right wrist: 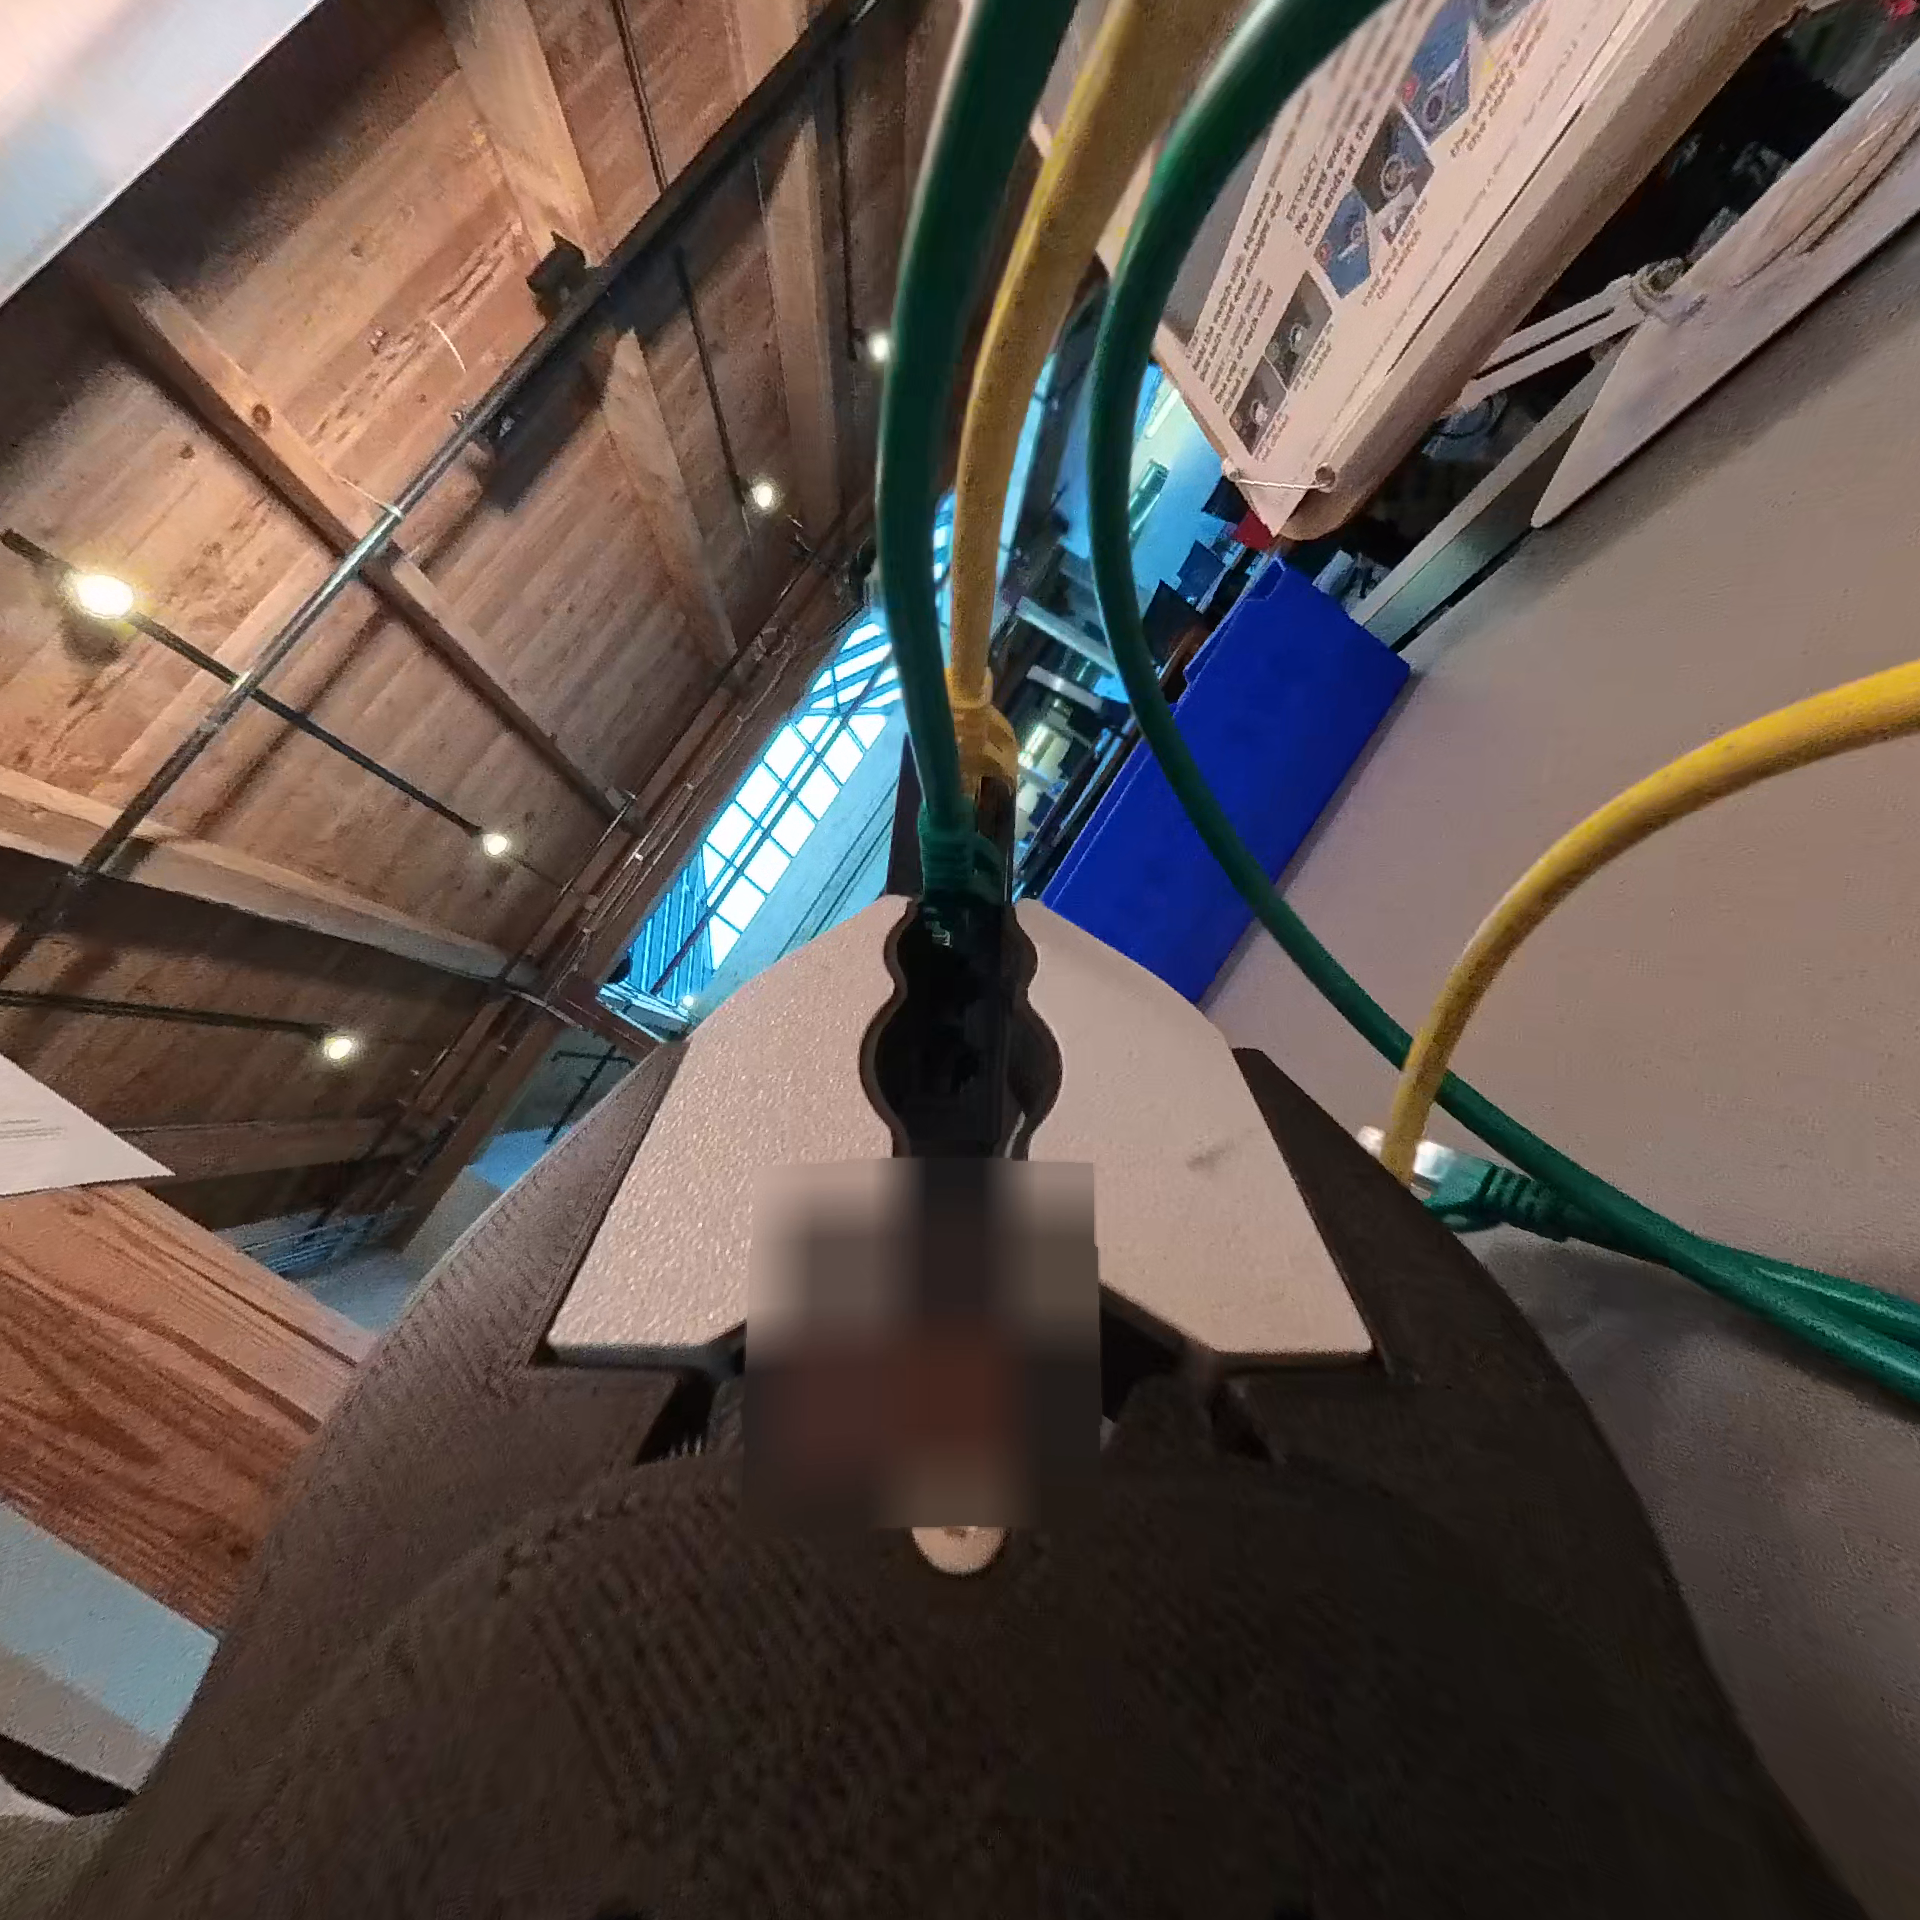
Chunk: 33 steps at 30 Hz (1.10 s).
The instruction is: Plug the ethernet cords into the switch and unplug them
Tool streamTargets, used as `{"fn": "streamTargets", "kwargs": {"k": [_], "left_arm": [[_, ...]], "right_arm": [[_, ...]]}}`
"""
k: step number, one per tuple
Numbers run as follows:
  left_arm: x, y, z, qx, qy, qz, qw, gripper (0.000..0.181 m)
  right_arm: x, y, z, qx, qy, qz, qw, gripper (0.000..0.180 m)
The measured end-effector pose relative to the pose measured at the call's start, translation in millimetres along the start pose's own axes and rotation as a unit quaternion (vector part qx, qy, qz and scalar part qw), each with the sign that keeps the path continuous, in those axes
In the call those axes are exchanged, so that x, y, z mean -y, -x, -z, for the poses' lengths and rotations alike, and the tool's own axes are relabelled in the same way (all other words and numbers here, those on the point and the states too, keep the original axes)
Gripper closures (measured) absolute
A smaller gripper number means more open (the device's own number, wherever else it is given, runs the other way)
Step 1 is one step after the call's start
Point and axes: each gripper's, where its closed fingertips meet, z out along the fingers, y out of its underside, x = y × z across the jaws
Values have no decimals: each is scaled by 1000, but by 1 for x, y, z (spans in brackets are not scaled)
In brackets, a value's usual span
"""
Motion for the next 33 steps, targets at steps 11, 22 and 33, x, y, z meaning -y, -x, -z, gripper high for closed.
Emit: {"fn": "streamTargets", "kwargs": {"k": [11,22,33], "left_arm": [[-9,6,0,12,11,-15,1000,154],[-6,5,5,12,18,-28,999,154],[-8,-2,4,-16,18,-75,997,153]], "right_arm": [[4,-9,-2,-6,-25,-3,1000,165],[-3,-6,-2,30,3,-8,1000,166],[-4,4,4,47,10,61,997,165]]}}
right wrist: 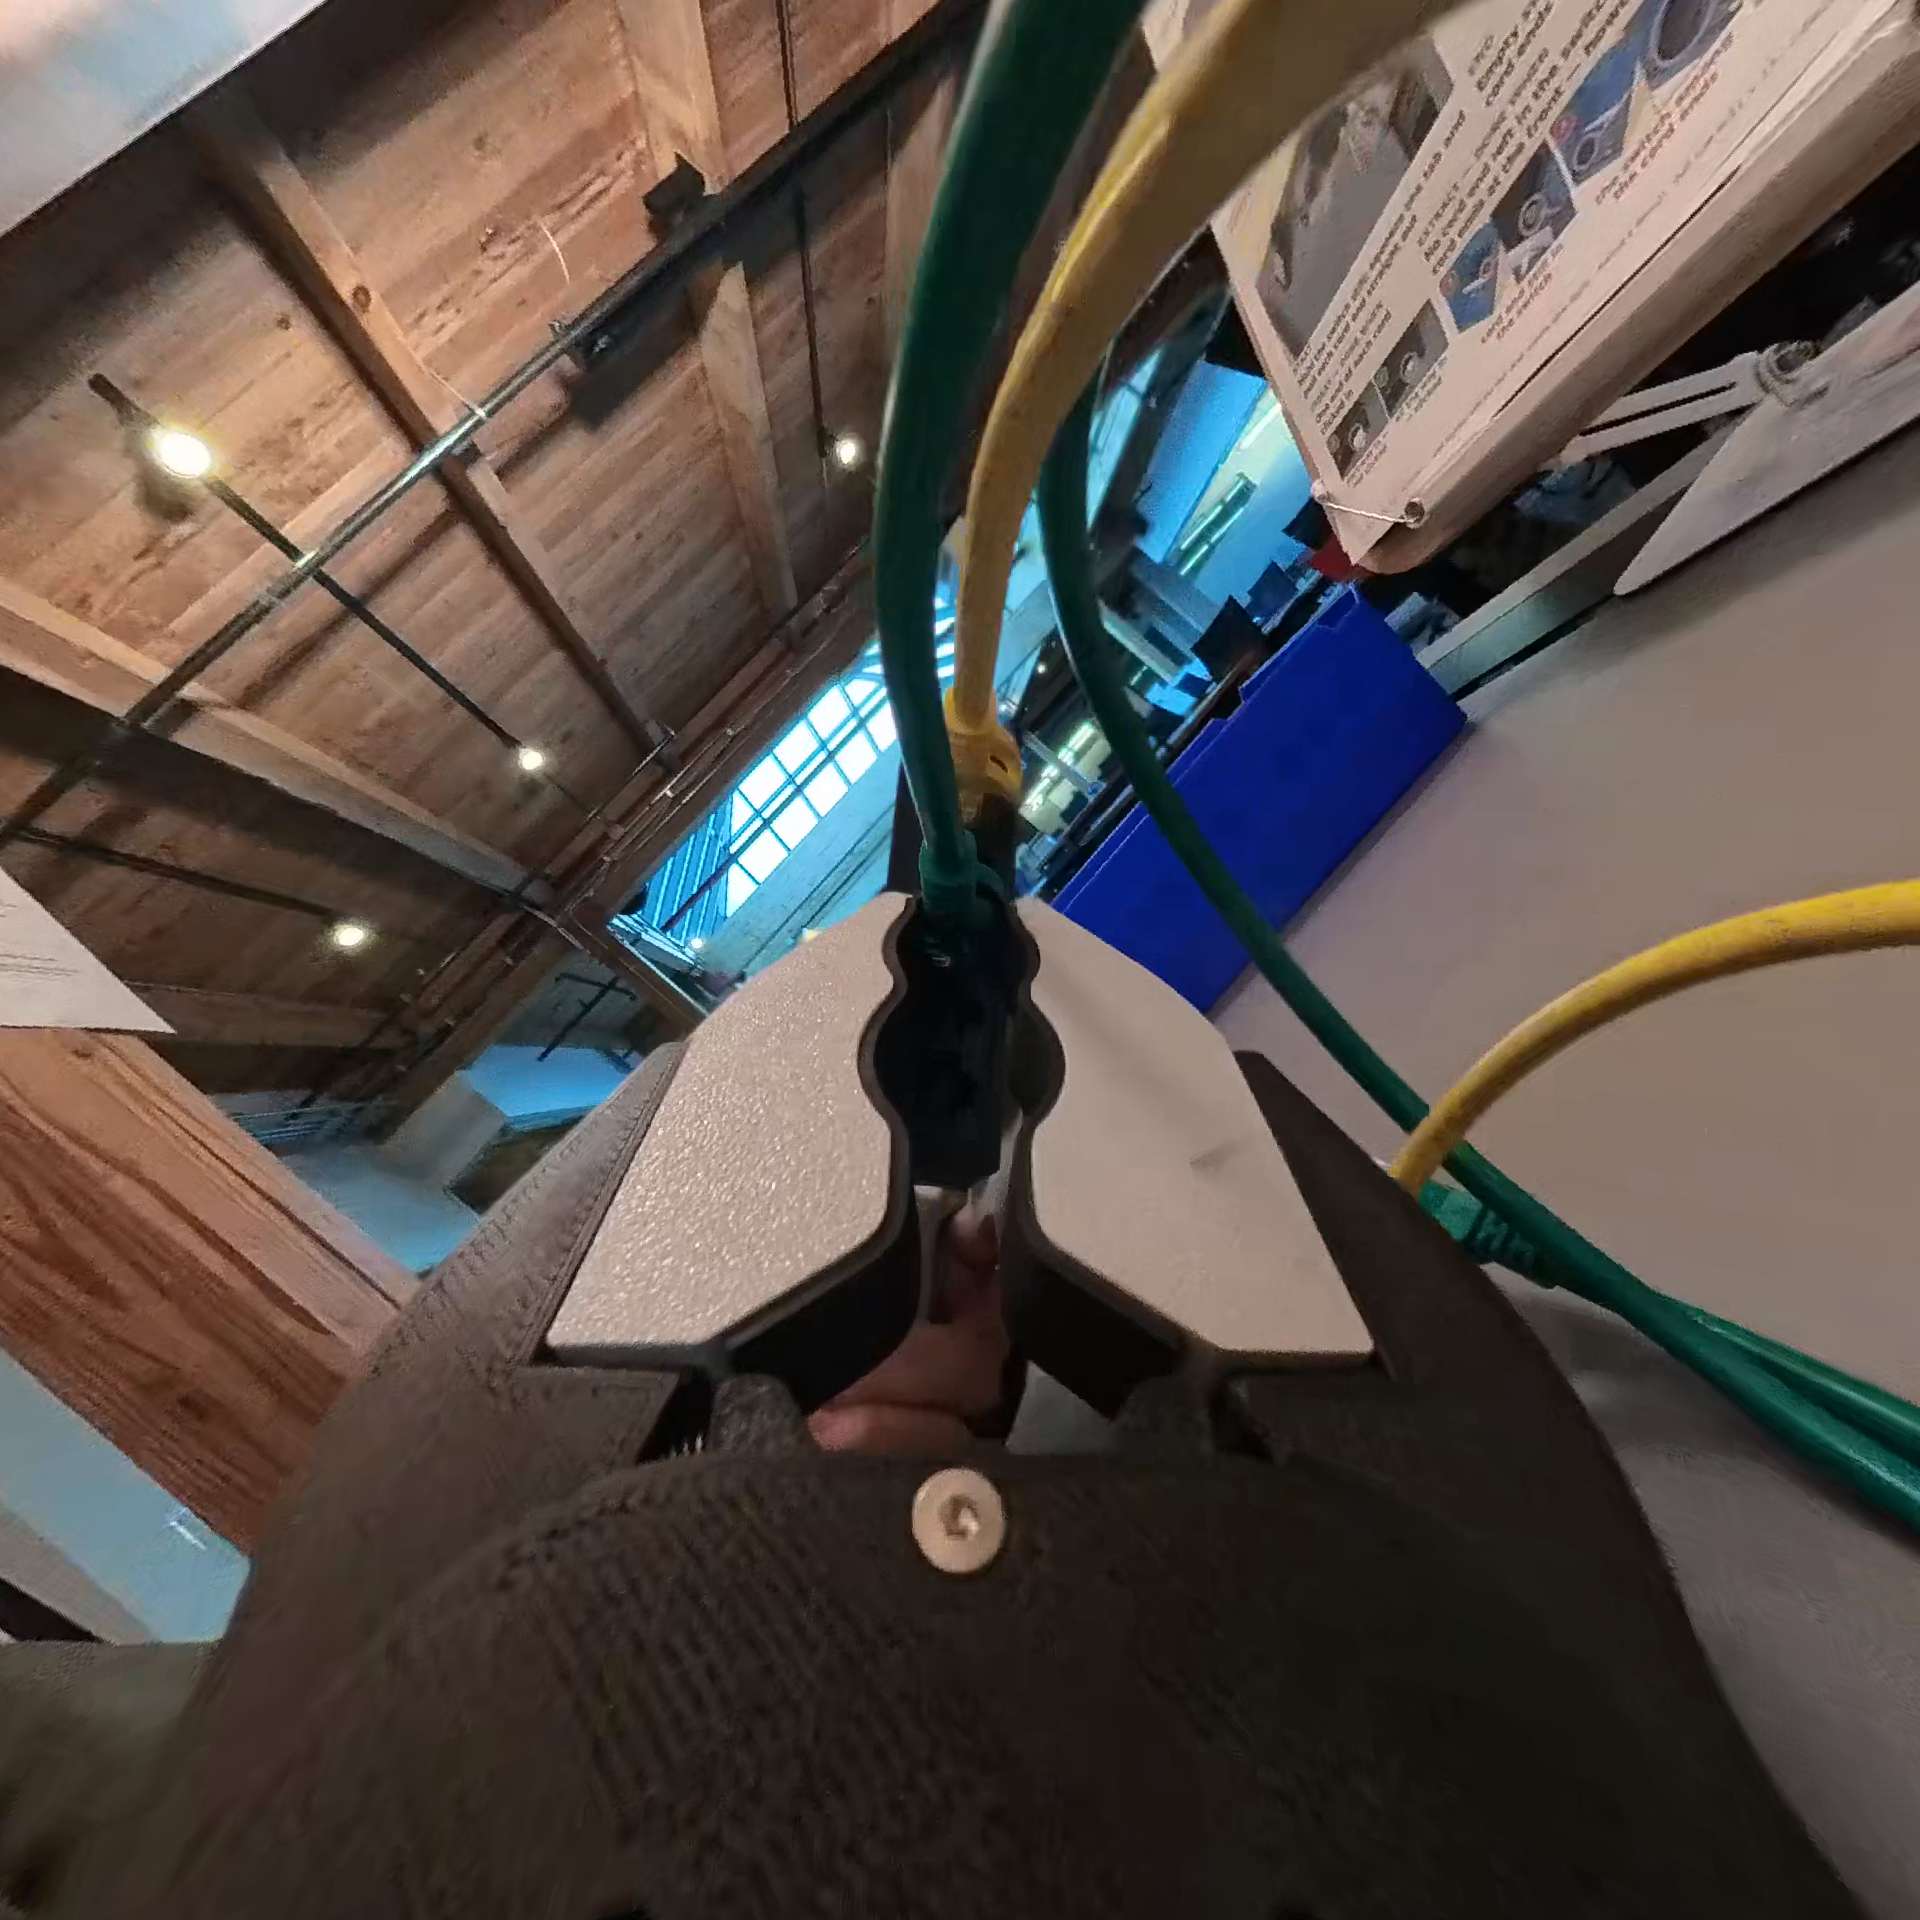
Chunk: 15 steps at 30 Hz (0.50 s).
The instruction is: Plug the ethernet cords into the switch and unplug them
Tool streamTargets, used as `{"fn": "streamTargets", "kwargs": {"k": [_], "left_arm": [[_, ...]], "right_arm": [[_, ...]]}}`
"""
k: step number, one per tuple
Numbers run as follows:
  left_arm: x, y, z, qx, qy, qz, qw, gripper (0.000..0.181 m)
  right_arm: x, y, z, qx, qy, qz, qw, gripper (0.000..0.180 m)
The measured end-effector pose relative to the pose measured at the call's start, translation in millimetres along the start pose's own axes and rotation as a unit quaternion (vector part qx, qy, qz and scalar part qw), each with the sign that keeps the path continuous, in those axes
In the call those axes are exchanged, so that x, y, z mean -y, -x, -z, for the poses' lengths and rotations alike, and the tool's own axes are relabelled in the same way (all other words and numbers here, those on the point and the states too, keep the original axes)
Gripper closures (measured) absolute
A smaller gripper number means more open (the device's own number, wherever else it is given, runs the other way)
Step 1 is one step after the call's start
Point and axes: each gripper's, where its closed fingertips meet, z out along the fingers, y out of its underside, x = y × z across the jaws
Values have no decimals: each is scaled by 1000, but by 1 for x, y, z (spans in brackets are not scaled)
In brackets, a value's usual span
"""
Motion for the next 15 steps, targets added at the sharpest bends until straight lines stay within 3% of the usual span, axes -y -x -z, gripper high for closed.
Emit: {"fn": "streamTargets", "kwargs": {"k": [8,15], "left_arm": [[-3,3,5,22,-17,-31,999,153],[-7,8,3,42,-42,-6,998,154]], "right_arm": [[-3,-2,-1,-10,-6,1,1000,166],[-1,-8,0,-15,-24,-2,1000,165]]}}
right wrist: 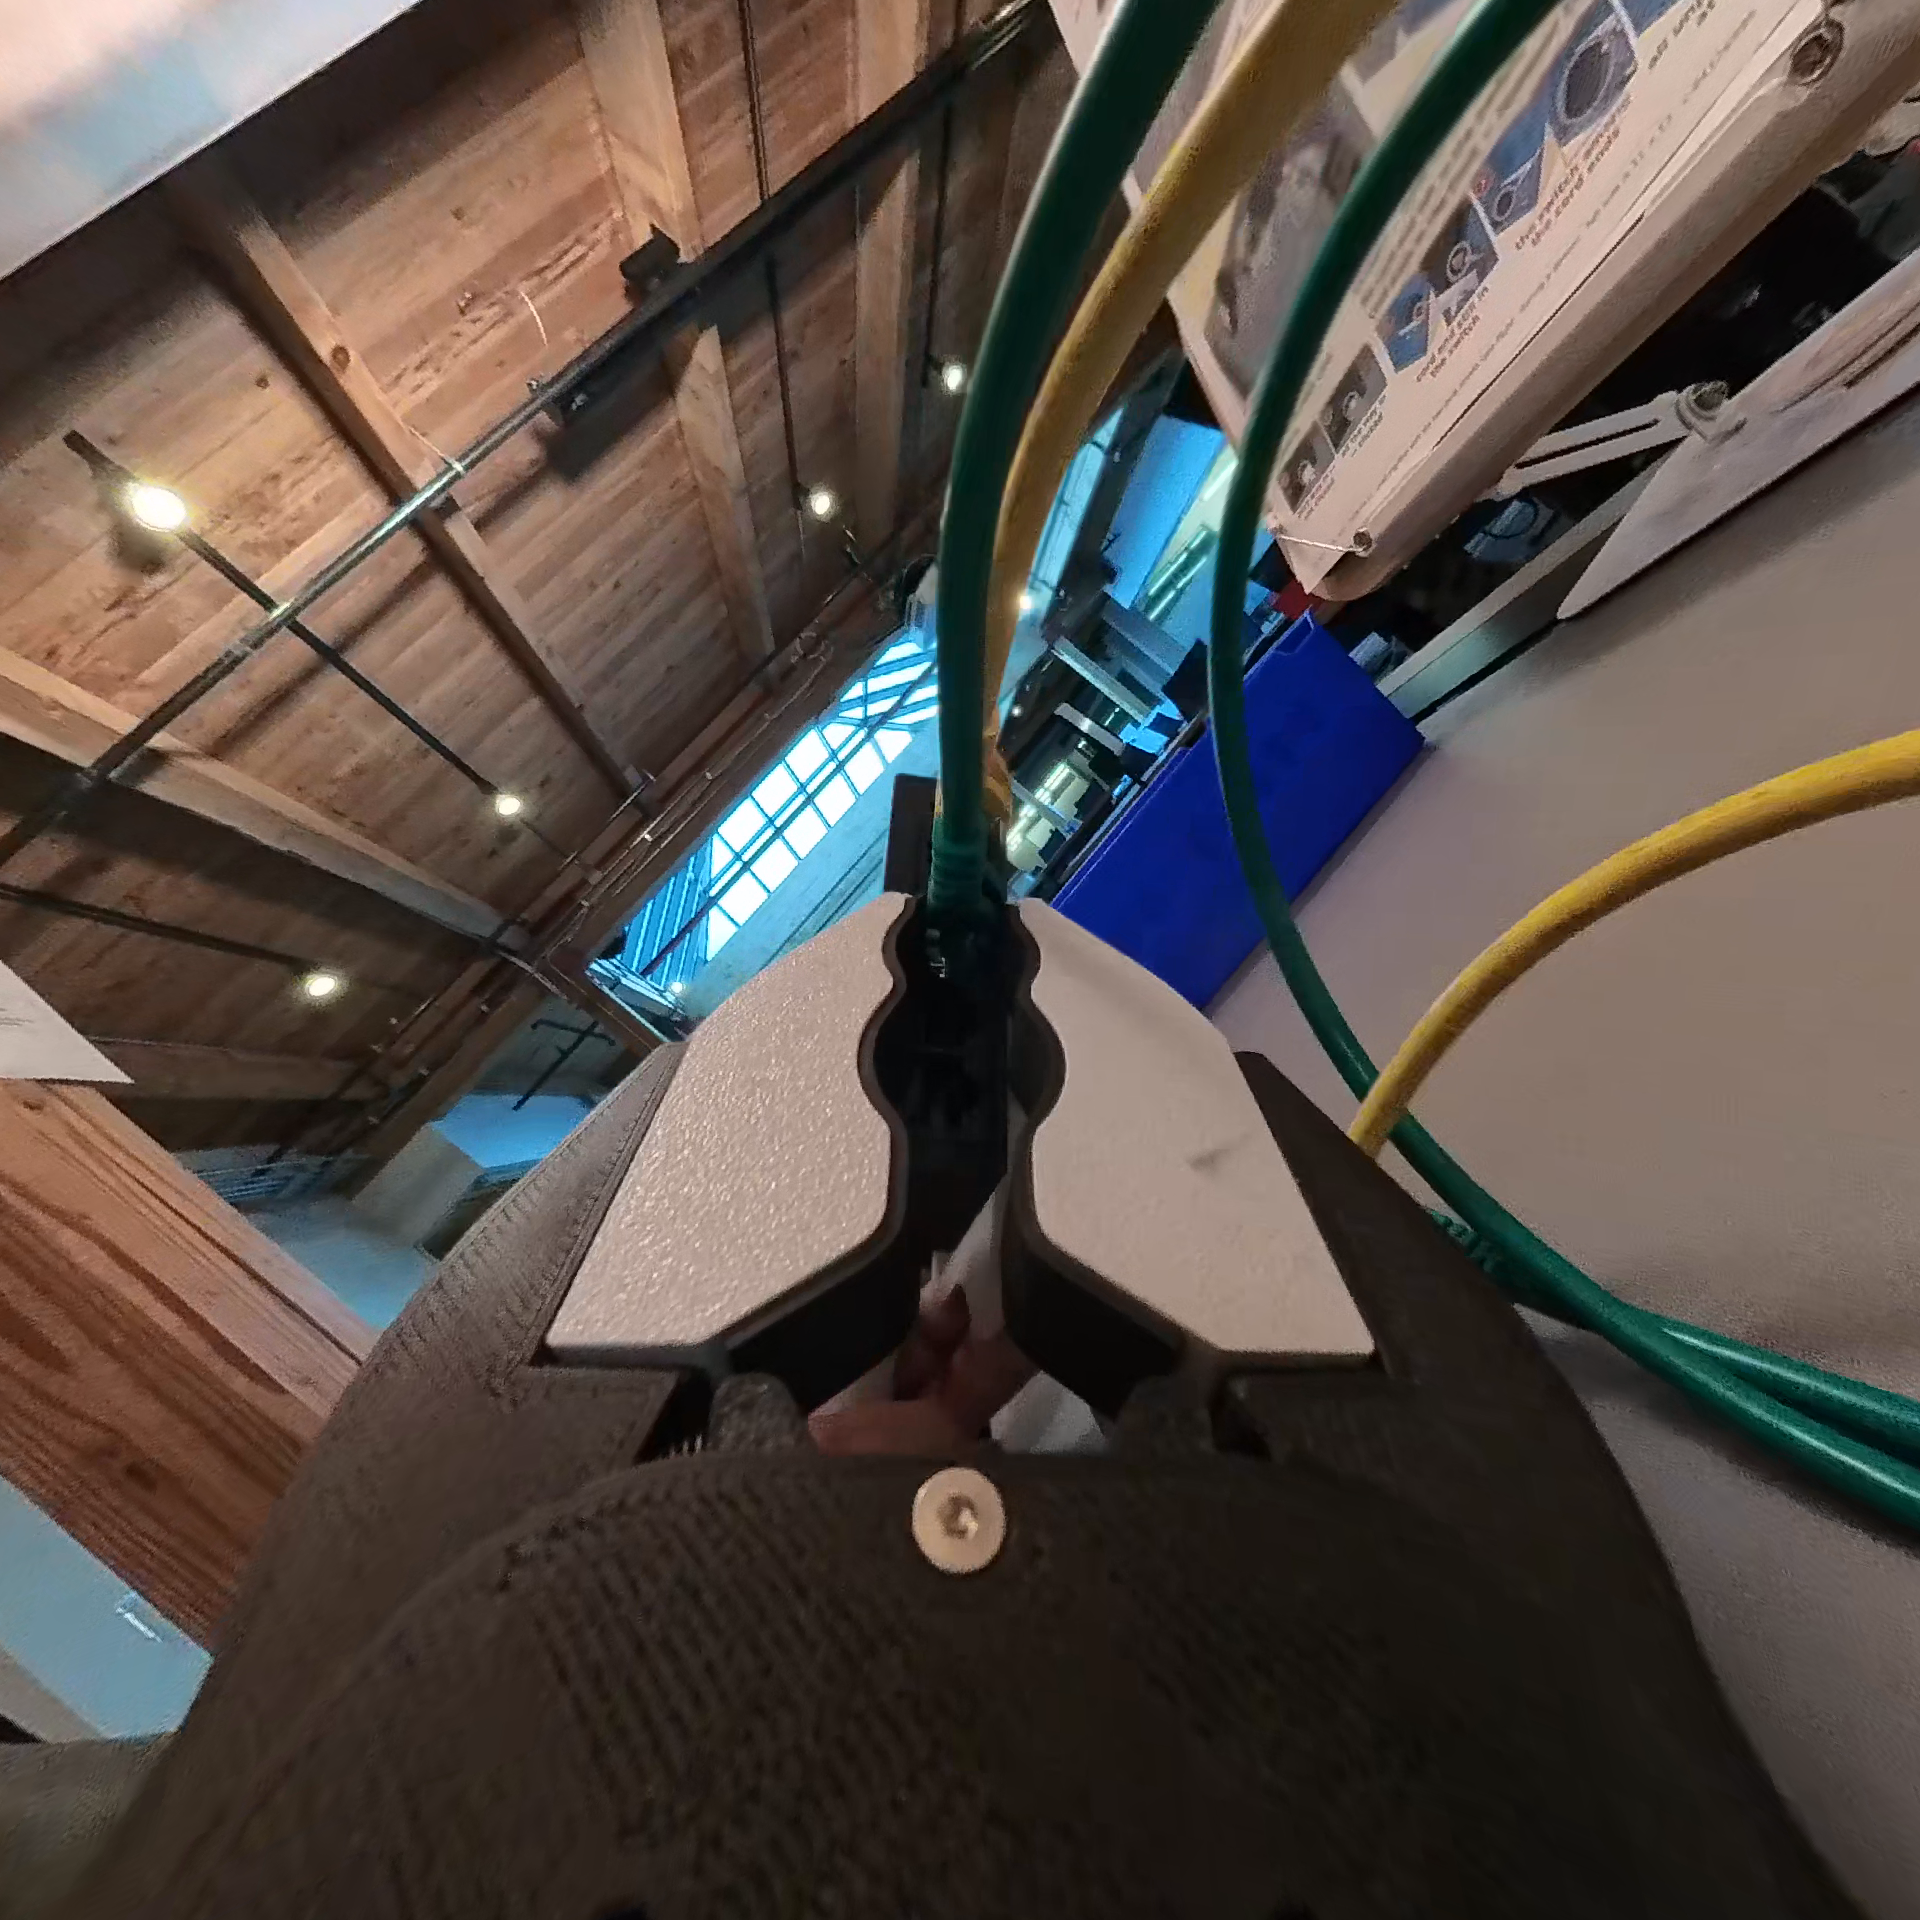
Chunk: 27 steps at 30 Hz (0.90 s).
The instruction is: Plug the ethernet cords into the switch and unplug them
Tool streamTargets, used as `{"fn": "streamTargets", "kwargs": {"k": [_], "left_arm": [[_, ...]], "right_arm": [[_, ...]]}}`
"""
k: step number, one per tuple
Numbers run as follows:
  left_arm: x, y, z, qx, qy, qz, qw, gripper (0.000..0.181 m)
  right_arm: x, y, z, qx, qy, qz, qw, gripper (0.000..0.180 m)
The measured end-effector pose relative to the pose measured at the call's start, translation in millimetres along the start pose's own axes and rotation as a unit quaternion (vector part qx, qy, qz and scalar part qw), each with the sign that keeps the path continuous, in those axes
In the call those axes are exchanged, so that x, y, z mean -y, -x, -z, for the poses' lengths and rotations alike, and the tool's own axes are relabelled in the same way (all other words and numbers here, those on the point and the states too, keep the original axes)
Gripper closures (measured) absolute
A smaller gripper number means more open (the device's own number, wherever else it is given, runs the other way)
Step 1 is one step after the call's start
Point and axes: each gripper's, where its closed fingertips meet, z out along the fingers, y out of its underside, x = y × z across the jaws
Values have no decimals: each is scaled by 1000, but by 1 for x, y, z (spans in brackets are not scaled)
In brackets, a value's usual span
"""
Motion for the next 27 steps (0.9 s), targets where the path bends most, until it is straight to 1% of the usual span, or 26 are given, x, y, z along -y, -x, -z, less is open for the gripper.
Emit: {"fn": "streamTargets", "kwargs": {"k": [2,5,8,12,17,21,24,27], "left_arm": [[-1,-2,0,-13,8,8,1000,153],[0,-4,0,-16,12,-6,1000,153],[3,0,1,-5,16,-14,1000,154],[7,1,2,-2,0,-15,1000,154],[7,0,2,-15,-2,-21,1000,153],[4,3,0,-35,20,-5,999,153],[-1,7,1,-44,45,-20,998,153],[-2,10,0,-45,56,-11,997,153]], "right_arm": [[0,2,1,17,3,-12,1000,166],[0,5,0,34,9,-15,999,165],[-3,2,-1,30,23,-13,999,165],[-4,0,-5,20,26,1,999,165],[-3,2,-5,26,32,15,999,165],[-2,-1,-3,27,36,8,999,165],[-4,-5,-1,27,45,10,999,165],[-3,-8,0,21,40,8,999,165]]}}
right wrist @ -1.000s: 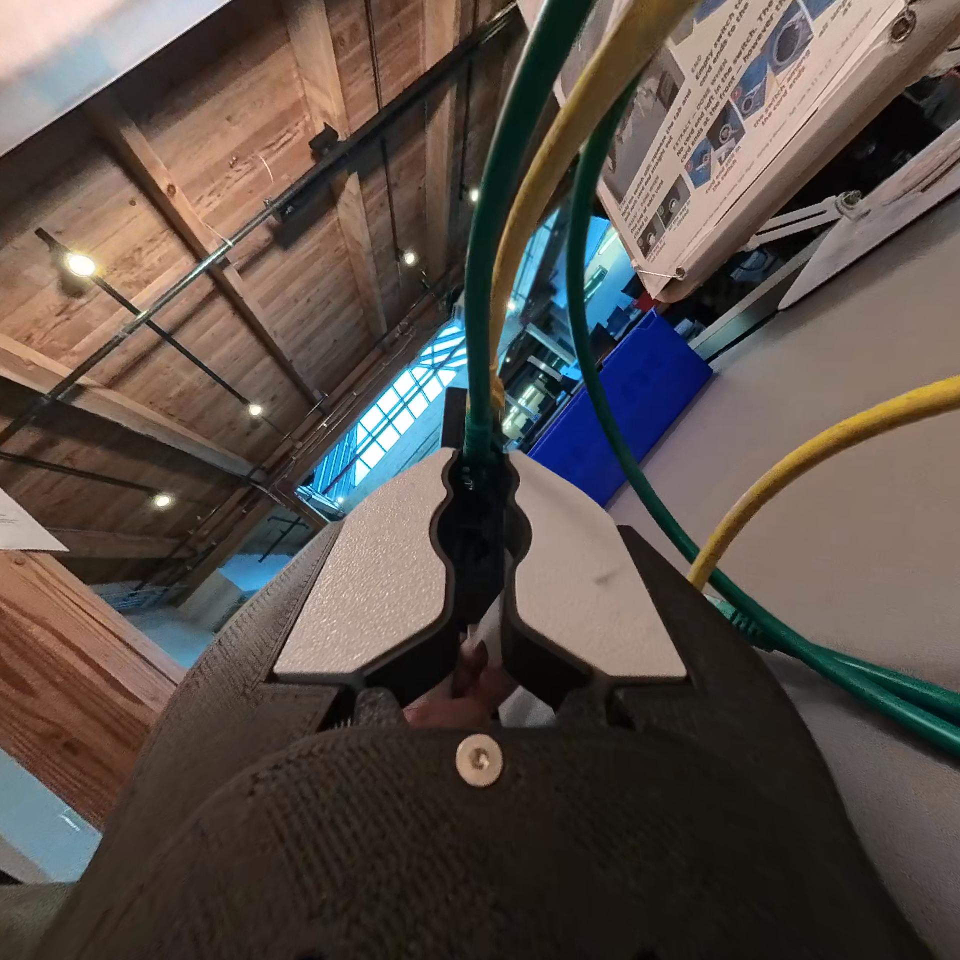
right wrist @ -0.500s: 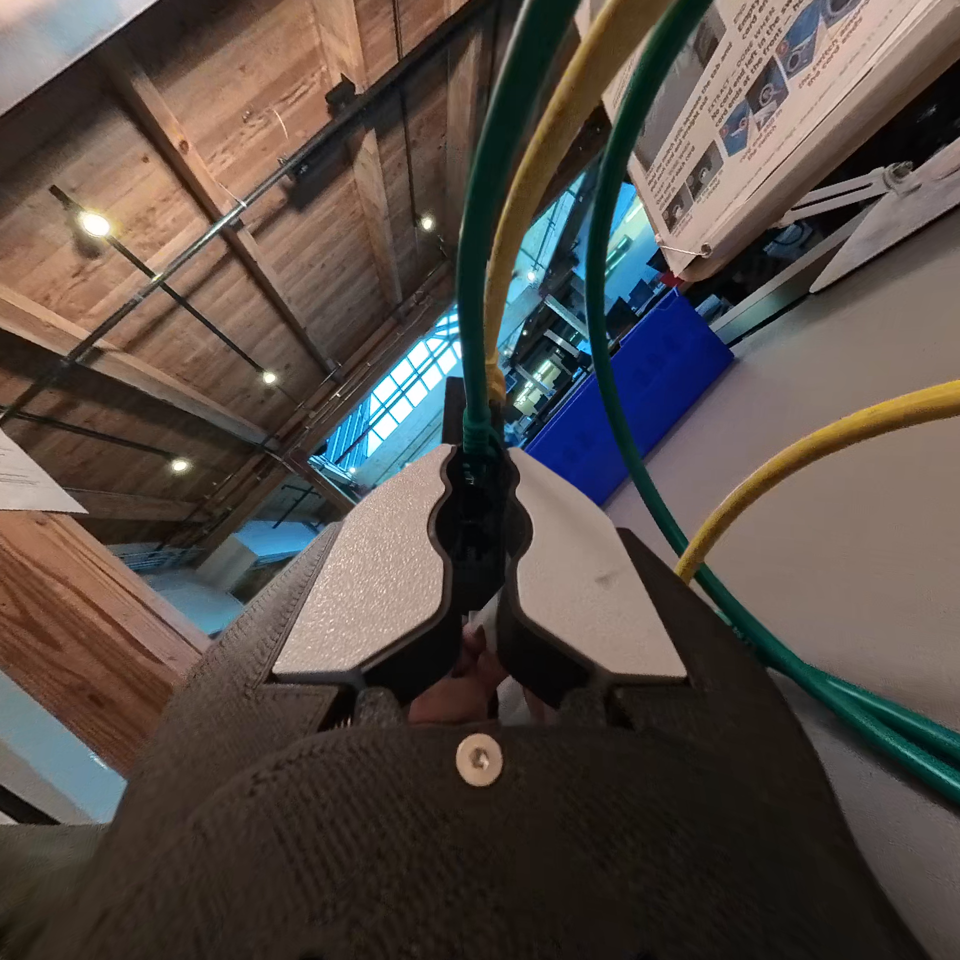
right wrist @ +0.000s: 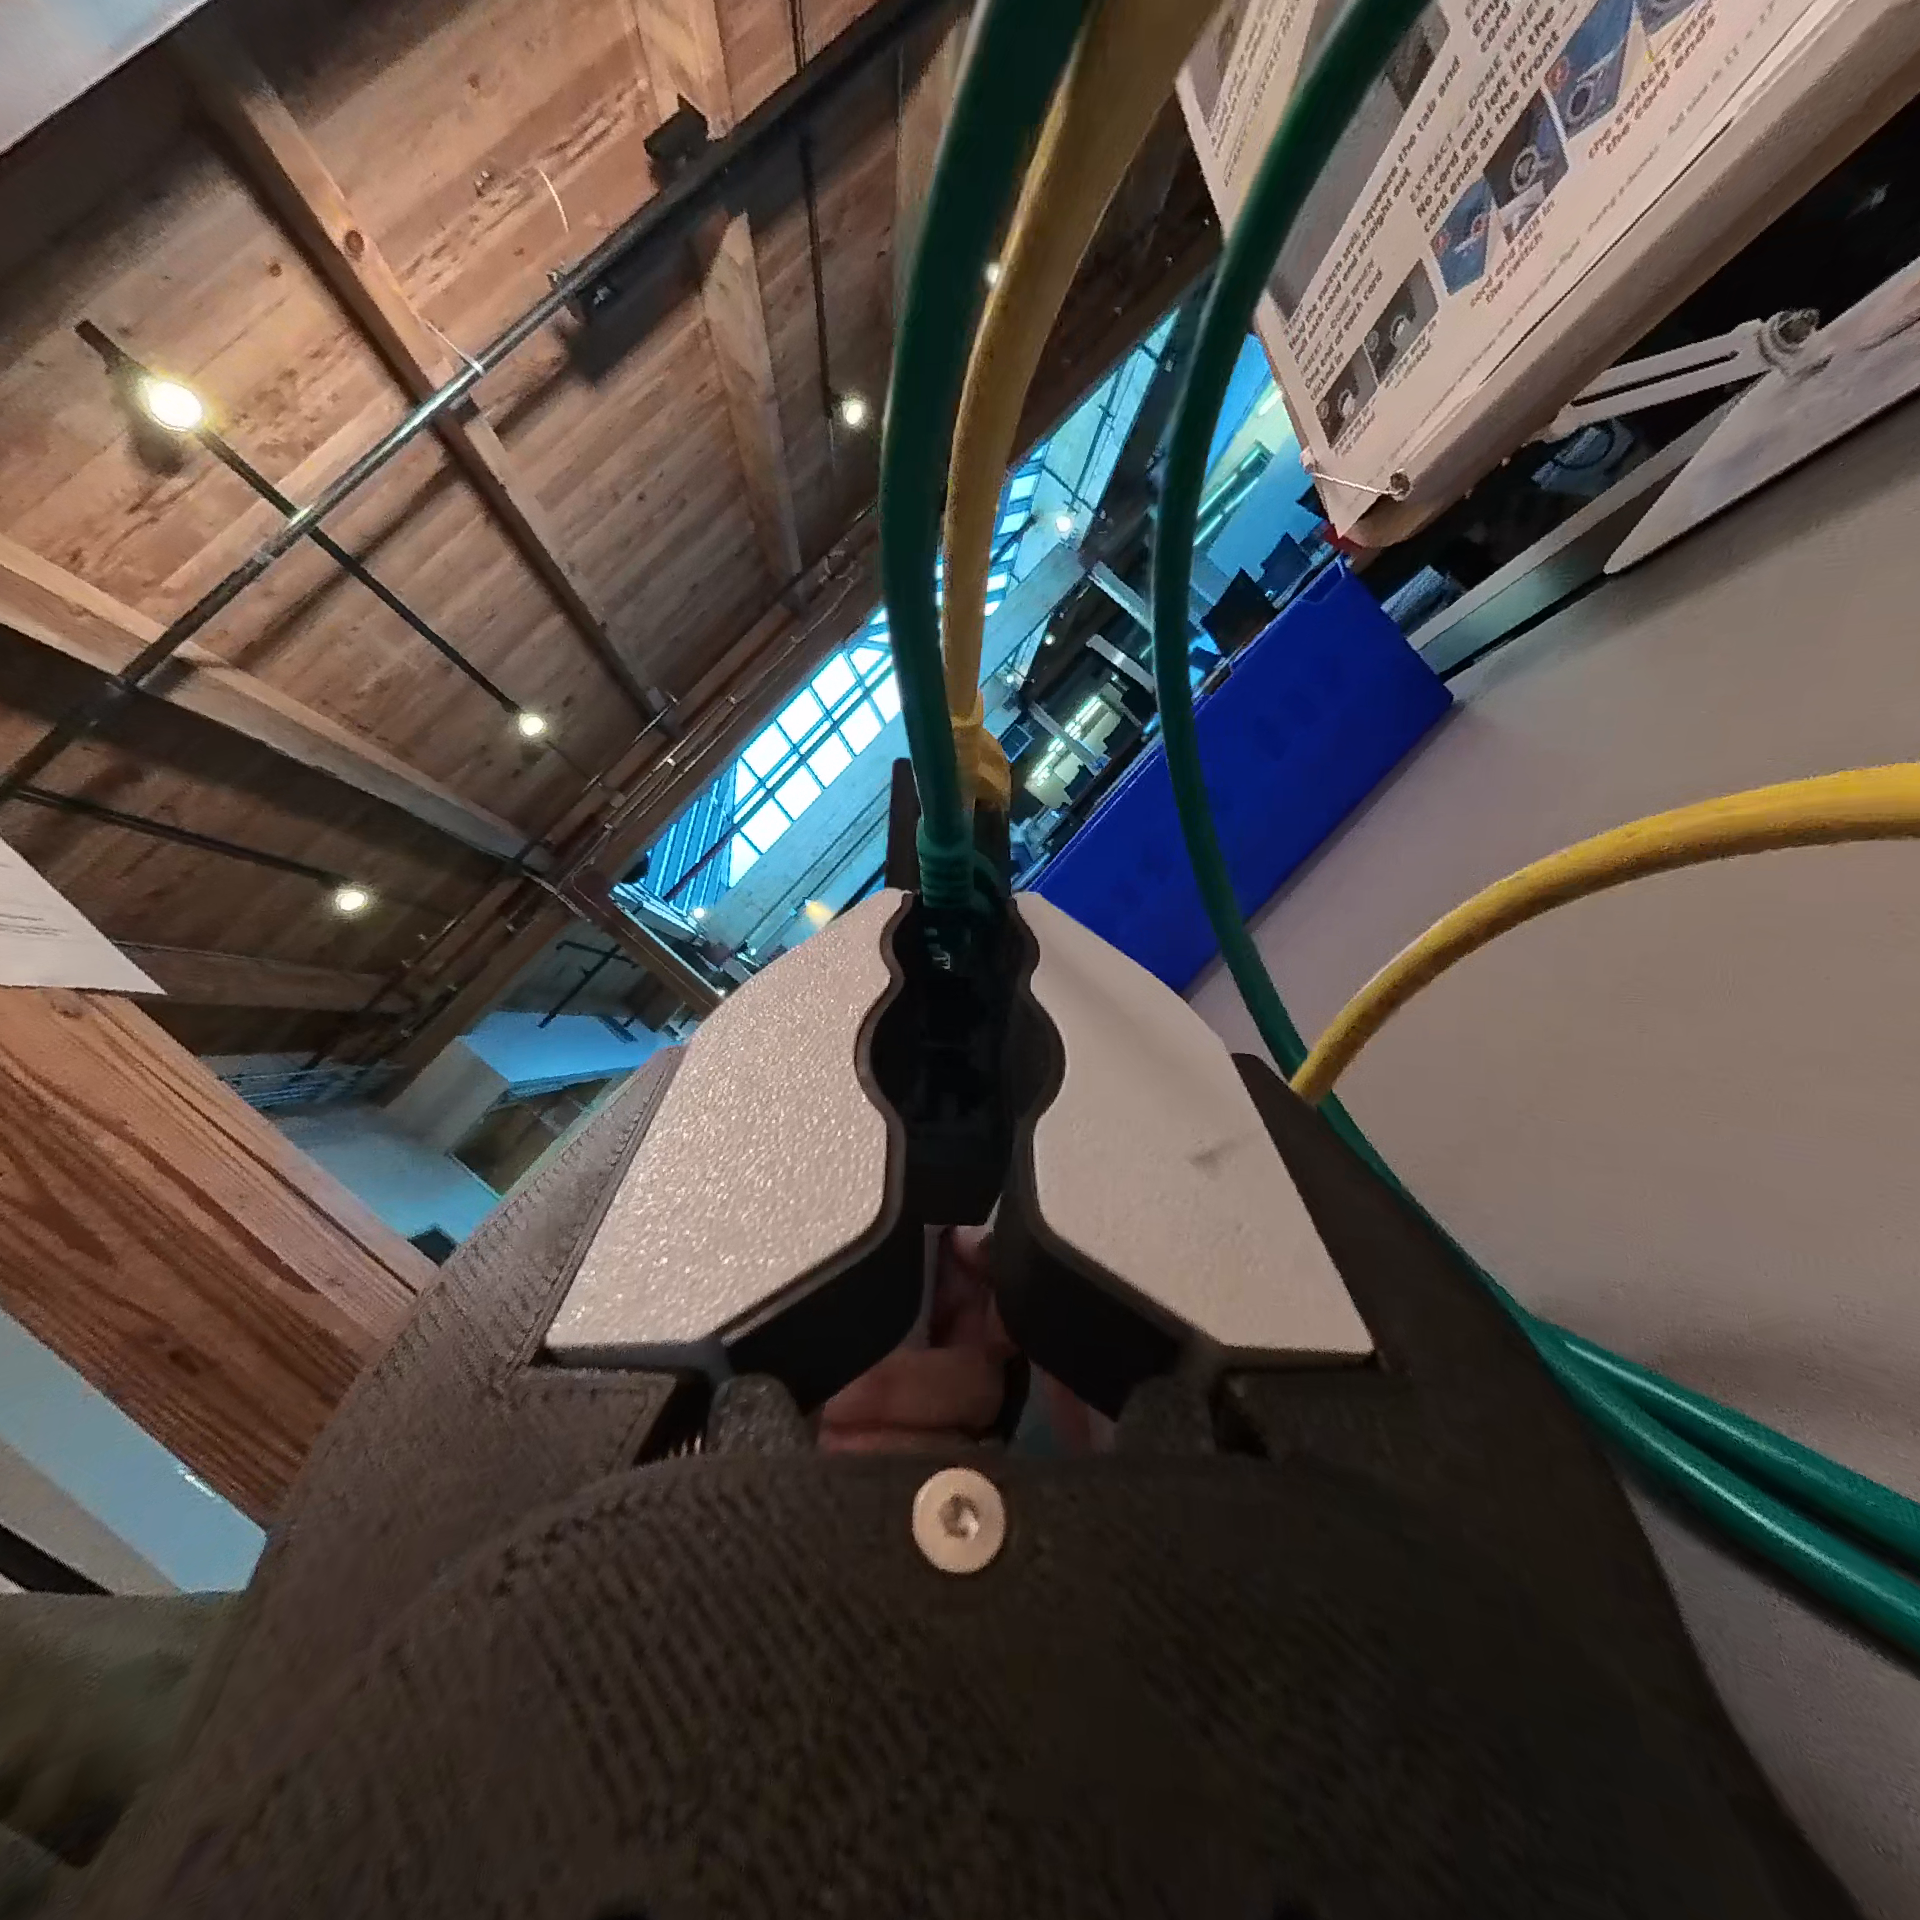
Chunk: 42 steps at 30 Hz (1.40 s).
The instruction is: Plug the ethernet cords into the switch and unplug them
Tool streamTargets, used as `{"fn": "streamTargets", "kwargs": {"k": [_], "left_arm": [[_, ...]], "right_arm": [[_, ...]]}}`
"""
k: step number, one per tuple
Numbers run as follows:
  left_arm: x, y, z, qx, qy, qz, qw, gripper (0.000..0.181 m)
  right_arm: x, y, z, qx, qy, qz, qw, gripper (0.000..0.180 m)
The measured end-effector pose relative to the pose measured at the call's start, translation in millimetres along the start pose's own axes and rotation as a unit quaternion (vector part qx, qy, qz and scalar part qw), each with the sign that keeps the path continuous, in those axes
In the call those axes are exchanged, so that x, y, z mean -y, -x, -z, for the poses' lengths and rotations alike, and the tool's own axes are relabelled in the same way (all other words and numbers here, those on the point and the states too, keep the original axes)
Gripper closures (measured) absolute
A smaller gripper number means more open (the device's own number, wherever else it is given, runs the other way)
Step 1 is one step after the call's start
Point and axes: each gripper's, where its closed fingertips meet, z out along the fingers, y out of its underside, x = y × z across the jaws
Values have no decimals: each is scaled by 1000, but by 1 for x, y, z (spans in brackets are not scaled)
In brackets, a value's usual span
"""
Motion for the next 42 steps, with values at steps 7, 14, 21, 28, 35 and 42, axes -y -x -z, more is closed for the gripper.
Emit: {"fn": "streamTargets", "kwargs": {"k": [7,14,21,28,35,42], "left_arm": [[0,1,1,14,17,2,1000,153],[1,4,7,5,12,14,1000,153],[4,3,7,-3,15,23,1000,153],[21,19,29,30,-1,20,999,154],[45,-9,12,44,-40,-93,994,154],[93,-17,42,40,-127,-94,987,154]], "right_arm": [[0,0,-1,-8,15,9,1000,165],[-7,-2,-3,-19,44,24,999,165],[-7,-1,-5,-28,79,46,995,165],[33,-14,21,-55,61,83,993,165],[23,34,13,-13,111,141,984,166],[87,96,25,20,164,190,968,166]]}}
